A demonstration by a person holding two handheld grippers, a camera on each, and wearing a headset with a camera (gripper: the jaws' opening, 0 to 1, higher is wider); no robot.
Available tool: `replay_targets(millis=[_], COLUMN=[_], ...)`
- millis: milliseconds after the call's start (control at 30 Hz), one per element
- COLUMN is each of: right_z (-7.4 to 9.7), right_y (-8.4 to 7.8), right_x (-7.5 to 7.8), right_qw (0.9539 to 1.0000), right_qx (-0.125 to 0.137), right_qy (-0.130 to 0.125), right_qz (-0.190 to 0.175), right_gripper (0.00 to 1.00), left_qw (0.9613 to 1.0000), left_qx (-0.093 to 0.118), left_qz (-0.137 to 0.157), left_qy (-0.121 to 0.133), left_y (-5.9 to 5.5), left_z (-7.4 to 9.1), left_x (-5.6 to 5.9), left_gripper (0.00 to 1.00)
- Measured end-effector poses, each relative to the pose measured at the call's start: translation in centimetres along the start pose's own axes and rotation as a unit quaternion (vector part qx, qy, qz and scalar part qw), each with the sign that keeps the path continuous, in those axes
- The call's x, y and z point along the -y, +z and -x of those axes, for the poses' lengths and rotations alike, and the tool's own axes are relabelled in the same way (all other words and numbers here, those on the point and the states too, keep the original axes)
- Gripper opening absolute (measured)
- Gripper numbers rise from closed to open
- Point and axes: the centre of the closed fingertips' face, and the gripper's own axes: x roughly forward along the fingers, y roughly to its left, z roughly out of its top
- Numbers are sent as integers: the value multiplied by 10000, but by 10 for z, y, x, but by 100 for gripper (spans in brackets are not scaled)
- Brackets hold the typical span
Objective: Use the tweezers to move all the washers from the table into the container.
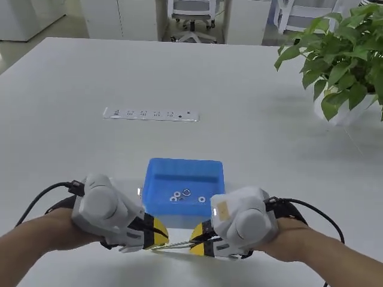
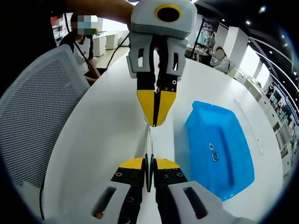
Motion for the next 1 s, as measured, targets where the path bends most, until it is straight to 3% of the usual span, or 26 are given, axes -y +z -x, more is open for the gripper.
replay_targets(millis=[300,733,1000], right_z=[-3,-10,-10], right_y=[1,-13,-11], right_x=[1,-6,-6], right_qw=[10000,9993,9989], right_qx=[3,-308,-288], right_qy=[21,193,128], right_qz=[2,-29,-341], right_gripper=[9,11,12], left_qw=[9999,9996,9992], left_qx=[-72,-151,-113], left_qz=[71,196,312], left_qy=[14,95,206], left_y=[-10,-22,-25], left_z=[3,7,13], left_x=[-1,3,4], left_gripper=[5,5,5])
